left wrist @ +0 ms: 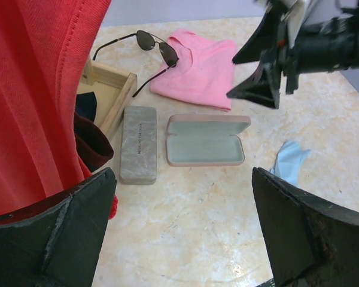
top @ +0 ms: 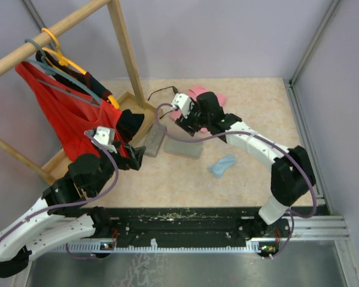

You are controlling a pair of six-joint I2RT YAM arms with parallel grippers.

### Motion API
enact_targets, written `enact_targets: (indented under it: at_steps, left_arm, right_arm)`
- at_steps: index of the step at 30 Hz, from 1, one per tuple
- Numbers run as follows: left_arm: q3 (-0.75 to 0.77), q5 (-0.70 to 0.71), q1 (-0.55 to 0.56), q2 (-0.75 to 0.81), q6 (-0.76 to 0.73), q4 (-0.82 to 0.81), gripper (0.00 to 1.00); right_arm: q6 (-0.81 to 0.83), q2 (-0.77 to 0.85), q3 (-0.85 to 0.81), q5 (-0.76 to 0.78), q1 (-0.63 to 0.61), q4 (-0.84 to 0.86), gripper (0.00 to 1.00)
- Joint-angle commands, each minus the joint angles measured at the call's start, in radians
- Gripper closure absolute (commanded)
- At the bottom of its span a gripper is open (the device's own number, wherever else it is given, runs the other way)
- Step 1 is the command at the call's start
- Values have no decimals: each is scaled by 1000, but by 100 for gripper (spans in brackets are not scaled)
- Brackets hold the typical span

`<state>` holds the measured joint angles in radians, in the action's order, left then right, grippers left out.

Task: Organize the sunglasses
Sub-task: Adjust the sunglasses case at the center of the board.

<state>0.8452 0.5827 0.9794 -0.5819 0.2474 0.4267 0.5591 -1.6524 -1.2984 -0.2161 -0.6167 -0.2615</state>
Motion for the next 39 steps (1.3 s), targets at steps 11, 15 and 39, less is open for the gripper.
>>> enact_targets:
  at_steps: [11,15,39]
  left_arm:
    - [-33,-69,-4,-109,20,-91,0]
    - [-52,-96,-6,-167,37,-118,0]
    - [-168,-394,-197,-397,207,-152,0]
  right_arm:
    - [-1026,405,419,386,9,209,44]
    - [-1167,443,561,371,8,246,45]
    - [-1323,69,510,356,-6,354,62]
